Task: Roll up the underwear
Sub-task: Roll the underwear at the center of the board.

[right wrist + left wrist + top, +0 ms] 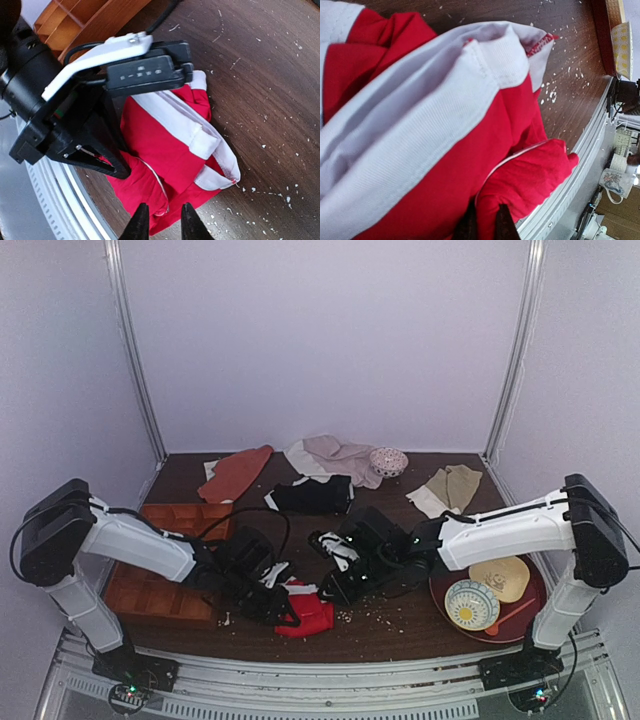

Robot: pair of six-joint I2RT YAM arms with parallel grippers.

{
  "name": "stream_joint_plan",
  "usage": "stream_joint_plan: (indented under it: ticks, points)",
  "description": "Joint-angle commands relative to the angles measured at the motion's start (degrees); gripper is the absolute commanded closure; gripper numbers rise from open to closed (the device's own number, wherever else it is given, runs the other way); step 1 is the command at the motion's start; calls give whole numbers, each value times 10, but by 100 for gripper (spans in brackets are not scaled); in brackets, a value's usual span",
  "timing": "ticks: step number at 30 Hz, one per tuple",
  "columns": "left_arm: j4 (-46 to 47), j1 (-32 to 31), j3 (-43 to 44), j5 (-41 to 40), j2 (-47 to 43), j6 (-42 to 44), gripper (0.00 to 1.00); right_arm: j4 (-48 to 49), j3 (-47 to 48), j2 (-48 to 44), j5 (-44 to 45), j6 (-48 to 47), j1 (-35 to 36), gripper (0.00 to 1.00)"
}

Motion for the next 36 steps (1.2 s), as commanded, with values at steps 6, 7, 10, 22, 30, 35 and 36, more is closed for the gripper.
stream_joint_plan:
  ticks: [6, 7, 10, 22, 30, 35, 36]
  points:
    - [-182, -6, -41, -43, 38, 26, 100, -105, 48, 13, 188, -189, 115, 71]
    - [-179, -5, -42, -39, 38, 26, 100, -104, 49, 17, 206, -203, 127, 70]
    - [-174, -4, -47, -34, 36, 21, 100, -99, 51, 30, 267, -247, 165, 66]
    - [-152, -4, -69, -21, 25, 2, 100, -73, 74, 100, 385, -355, 223, 51]
    - [-149, -4, -71, -19, 25, 6, 100, -68, 92, 123, 386, -387, 234, 50]
    - [-148, -4, -72, -17, 26, 6, 100, -77, 97, 150, 375, -392, 234, 51]
    - [-148, -4, -72, -16, 26, 7, 100, -78, 97, 154, 371, -391, 234, 52]
